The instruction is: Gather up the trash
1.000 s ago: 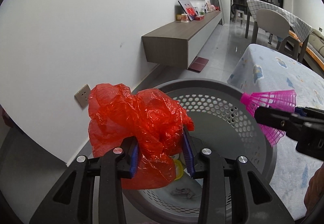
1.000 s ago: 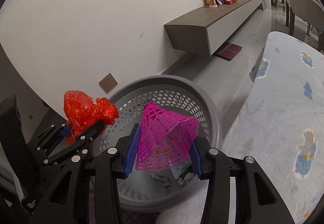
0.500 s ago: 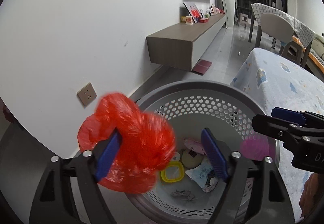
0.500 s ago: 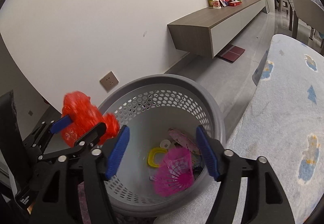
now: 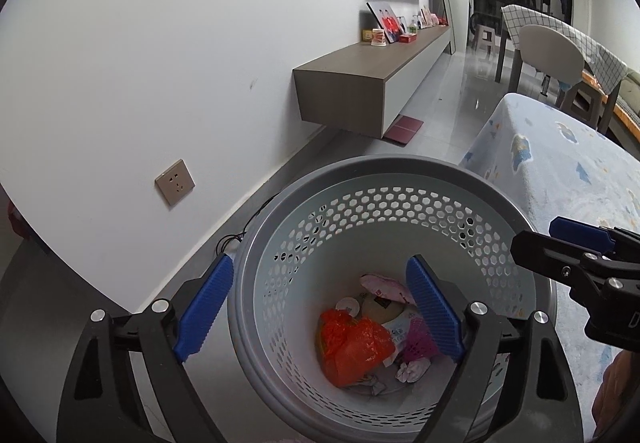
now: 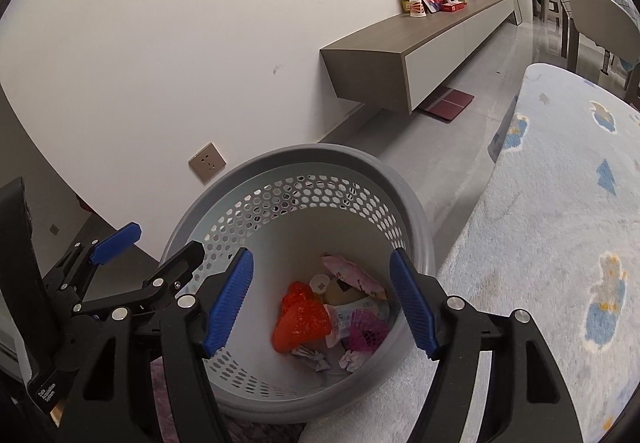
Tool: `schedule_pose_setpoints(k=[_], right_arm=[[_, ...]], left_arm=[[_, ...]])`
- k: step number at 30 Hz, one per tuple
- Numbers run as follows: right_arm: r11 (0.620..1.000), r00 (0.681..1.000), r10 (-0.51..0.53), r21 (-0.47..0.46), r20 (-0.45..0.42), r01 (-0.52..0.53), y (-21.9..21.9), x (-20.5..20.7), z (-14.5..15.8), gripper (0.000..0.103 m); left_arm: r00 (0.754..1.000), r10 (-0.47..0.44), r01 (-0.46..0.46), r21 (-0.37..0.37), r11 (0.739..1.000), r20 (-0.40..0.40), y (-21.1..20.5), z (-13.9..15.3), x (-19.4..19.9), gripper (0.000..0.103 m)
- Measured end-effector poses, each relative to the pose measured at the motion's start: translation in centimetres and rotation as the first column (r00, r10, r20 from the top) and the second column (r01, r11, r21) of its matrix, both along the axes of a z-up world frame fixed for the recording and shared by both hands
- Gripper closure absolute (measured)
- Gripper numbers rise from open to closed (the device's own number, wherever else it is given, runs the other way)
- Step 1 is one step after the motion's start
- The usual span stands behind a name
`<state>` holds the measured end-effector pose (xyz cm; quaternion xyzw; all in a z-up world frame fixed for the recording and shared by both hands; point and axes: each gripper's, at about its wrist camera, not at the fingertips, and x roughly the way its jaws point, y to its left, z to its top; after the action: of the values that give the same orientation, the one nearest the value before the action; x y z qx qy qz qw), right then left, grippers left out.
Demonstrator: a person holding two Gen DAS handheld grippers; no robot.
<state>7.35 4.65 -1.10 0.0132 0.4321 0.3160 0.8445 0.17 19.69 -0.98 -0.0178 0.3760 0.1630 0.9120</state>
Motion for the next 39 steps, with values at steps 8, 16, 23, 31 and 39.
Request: schedule_pose_setpoints(k=[8, 16, 23, 31, 39], right_arm=[[1.000, 1.000, -0.006, -0.016, -0.008, 0.006, 0.09, -0.35, -0.49, 0.035], [0.999, 1.000, -0.012, -0.033, -0.006, 0.012, 0.21, -0.65, -0.66, 0.035], [0.999, 1.000, -0.024, -0.031, -0.001, 0.024, -0.08, -0.77, -0.50, 0.032], [0.998, 0.999, -0.036, -0.050, 0.017, 0.036, -0.11, -0.84, -0.49, 0.030], [0.996, 0.999, -0.041, -0.077, 0.032, 0.043, 0.18, -0.94, -0.56, 0.030]], left_arm=[[1.000, 0.014, -0.013, 0.008, 1.000, -0.003, 0.09, -0.14, 0.04, 0.008], [1.000, 0.021, -0.021, 0.032, 0.999, -0.006, -0.18, -0.22, 0.01, 0.007], [0.999, 0.031, -0.030, 0.036, 0.999, -0.009, -0.09, -0.31, 0.03, 0.006], [0.999, 0.039, -0.038, 0.029, 0.999, -0.012, 0.14, -0.39, 0.06, 0.006], [0.999, 0.046, -0.046, 0.034, 0.998, -0.010, 0.25, -0.40, -0.02, 0.006]])
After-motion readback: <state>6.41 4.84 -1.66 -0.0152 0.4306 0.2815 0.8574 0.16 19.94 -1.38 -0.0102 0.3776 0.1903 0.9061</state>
